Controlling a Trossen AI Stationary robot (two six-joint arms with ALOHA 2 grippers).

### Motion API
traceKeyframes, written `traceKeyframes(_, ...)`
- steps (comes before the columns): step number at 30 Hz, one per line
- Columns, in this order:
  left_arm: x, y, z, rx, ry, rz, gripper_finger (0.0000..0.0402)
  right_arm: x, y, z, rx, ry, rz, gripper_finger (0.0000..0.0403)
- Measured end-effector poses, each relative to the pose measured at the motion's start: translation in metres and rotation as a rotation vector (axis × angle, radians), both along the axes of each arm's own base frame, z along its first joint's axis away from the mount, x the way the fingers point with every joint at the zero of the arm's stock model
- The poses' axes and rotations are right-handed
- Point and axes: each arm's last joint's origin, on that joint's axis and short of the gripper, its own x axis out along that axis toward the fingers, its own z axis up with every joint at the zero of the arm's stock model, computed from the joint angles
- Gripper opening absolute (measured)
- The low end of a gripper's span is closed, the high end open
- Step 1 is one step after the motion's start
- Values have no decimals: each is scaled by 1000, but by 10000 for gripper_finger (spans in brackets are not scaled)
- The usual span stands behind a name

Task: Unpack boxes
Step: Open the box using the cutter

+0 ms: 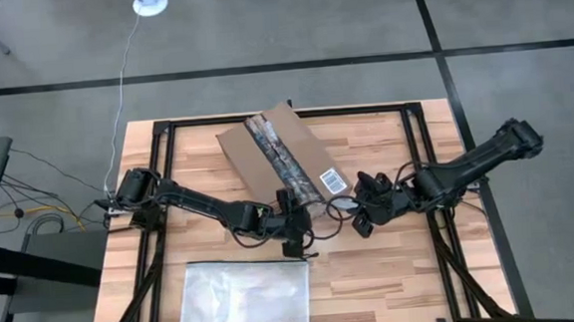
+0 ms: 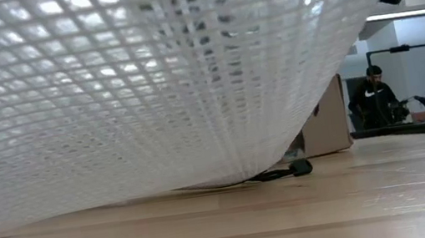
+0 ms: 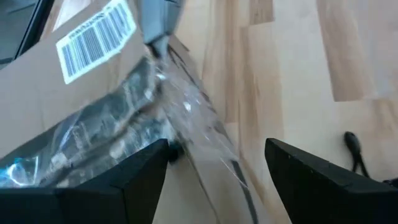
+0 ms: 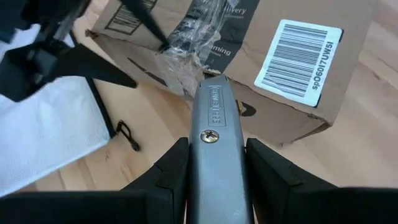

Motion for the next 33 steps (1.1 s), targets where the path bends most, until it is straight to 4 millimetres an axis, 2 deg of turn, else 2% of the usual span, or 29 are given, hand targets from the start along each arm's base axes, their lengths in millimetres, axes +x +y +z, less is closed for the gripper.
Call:
traceKeyframes(7,0,3,-1,-15,11,-1,256,14,5,-4,39,-46,22,108)
traceKeyframes(11,-1,5,-1,-20,28,4,256,15,3,-3,48,-48,25,108)
traceKeyframes(13,-5,5,8,-21,51,13,256,12,1,-3,54,-27,26,108)
traceKeyframes(15,-13,2,28,-11,87,32,256,8,-1,-4,46,11,27,108)
traceKeyframes(17,-24,-3,49,-32,103,70,256,8,-1,-4,45,13,30,108)
traceKeyframes(19,-43,-7,56,-65,147,123,256,7,-2,-4,40,17,31,108)
traceKeyframes(27,-121,-38,23,-198,163,315,256,6,-3,-4,21,25,43,108)
traceKeyframes(30,-137,-45,22,-224,134,325,256,6,-2,-4,21,22,43,108)
traceKeyframes(33,-140,-47,24,-199,120,303,256,6,-2,-4,21,22,43,108)
